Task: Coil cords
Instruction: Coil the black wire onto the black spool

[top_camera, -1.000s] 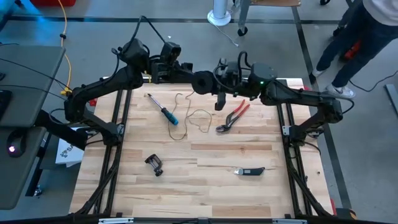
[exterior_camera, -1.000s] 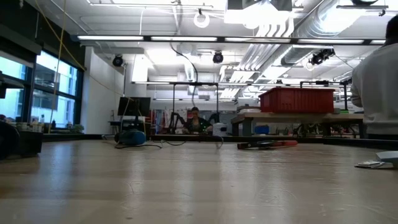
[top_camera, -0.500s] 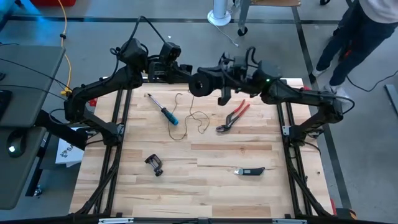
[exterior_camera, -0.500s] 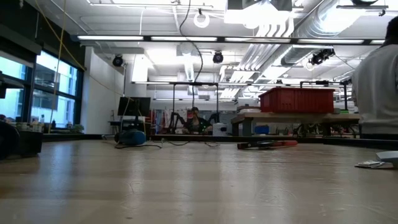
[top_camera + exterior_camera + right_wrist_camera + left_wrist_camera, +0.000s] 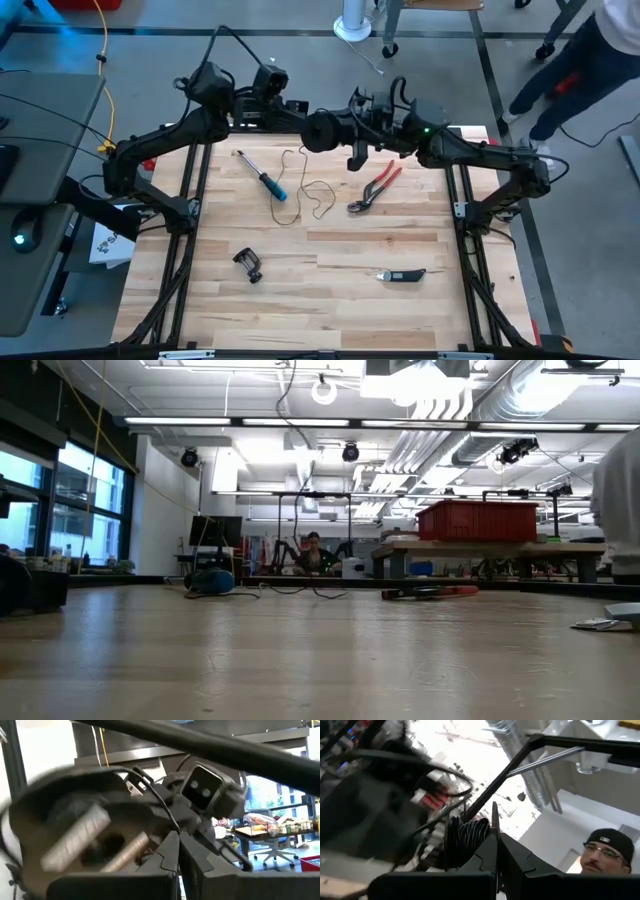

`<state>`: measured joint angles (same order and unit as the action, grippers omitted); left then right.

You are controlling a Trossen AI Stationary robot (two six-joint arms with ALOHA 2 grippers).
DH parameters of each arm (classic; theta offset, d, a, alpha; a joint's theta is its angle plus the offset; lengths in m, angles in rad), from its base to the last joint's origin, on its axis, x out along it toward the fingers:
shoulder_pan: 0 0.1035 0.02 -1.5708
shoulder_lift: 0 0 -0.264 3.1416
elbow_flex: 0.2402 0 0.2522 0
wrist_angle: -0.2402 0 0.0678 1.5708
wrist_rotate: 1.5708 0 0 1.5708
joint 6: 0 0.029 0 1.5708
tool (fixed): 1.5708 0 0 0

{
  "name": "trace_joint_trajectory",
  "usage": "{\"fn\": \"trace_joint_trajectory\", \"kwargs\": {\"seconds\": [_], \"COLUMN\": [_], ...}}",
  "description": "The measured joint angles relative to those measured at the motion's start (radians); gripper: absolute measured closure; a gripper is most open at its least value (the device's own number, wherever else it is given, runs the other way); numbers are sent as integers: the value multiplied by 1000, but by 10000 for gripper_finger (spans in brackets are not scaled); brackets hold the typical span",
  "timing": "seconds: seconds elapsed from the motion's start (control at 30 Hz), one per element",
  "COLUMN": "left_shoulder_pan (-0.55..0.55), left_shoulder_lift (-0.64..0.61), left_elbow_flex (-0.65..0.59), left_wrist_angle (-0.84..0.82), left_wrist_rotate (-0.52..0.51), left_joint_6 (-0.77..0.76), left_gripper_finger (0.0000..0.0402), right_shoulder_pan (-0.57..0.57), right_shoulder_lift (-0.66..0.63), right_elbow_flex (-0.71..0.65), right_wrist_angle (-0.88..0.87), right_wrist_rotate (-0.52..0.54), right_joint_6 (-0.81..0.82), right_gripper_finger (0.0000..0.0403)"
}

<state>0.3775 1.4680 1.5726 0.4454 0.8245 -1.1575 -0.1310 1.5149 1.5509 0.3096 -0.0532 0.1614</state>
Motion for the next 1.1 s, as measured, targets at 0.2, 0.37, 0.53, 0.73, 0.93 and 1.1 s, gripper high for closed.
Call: {"fn": "trace_joint_trajectory", "kwargs": {"seconds": [0.2,0.37,0.53,0.73,0.93,1.1], "left_shoulder_pan": [1,9,31,74,152,189], "left_shoulder_lift": [0,0,0,-1,-58,-131], "left_elbow_flex": [0,0,0,-1,-1,-1], "left_wrist_angle": [30,31,56,103,20,-105], "left_wrist_rotate": [-52,-101,-145,-165,-135,-149], "left_joint_6": [7,60,85,104,119,207], "left_gripper_finger": [402,402,401,402,401,401], "right_shoulder_pan": [10,20,40,62,69,73], "right_shoulder_lift": [46,69,86,88,80,81], "right_elbow_flex": [0,0,0,0,2,1], "right_wrist_angle": [14,36,36,36,-31,-115], "right_wrist_rotate": [-11,-35,-55,-56,-60,-82], "right_joint_6": [38,87,108,122,130,126], "right_gripper_finger": [403,403,403,403,403,403]}}
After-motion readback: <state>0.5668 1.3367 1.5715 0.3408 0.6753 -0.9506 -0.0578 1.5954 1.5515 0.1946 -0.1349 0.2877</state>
